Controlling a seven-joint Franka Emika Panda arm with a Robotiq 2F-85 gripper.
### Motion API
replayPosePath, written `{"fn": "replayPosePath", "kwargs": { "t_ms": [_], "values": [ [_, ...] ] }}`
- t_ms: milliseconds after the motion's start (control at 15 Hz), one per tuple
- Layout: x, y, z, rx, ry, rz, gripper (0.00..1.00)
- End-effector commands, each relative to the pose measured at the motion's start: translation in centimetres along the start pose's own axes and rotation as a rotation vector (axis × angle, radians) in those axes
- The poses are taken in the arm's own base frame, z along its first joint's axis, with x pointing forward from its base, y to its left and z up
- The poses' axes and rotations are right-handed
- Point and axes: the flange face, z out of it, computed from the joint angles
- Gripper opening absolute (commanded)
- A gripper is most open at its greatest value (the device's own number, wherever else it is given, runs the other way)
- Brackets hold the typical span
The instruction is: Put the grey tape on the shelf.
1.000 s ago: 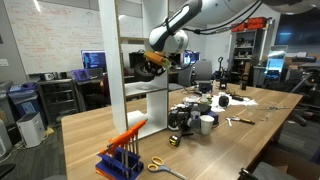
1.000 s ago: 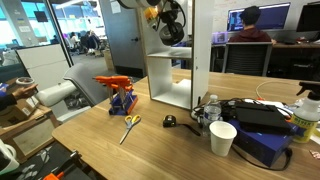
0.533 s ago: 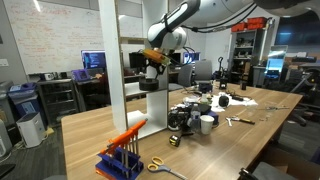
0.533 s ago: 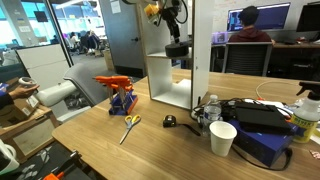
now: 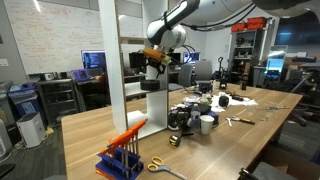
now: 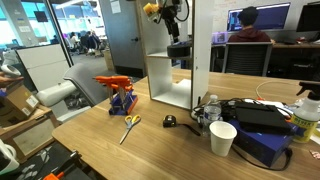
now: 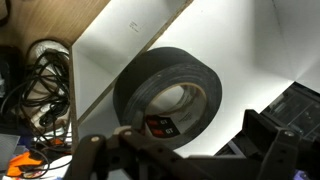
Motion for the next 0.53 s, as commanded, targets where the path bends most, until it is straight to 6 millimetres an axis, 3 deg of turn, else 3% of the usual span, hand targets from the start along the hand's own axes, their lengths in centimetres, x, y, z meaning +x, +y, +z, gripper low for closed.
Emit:
{"fn": "replayPosePath", "kwargs": {
  "t_ms": [0,467],
  "values": [
    [0.06,-0.02,-0.07,0.000,-0.001,0.000,1.00],
    [-0.16,0.13,-0.03,0.009,0.003,-0.003,1.00]
  ]
}}
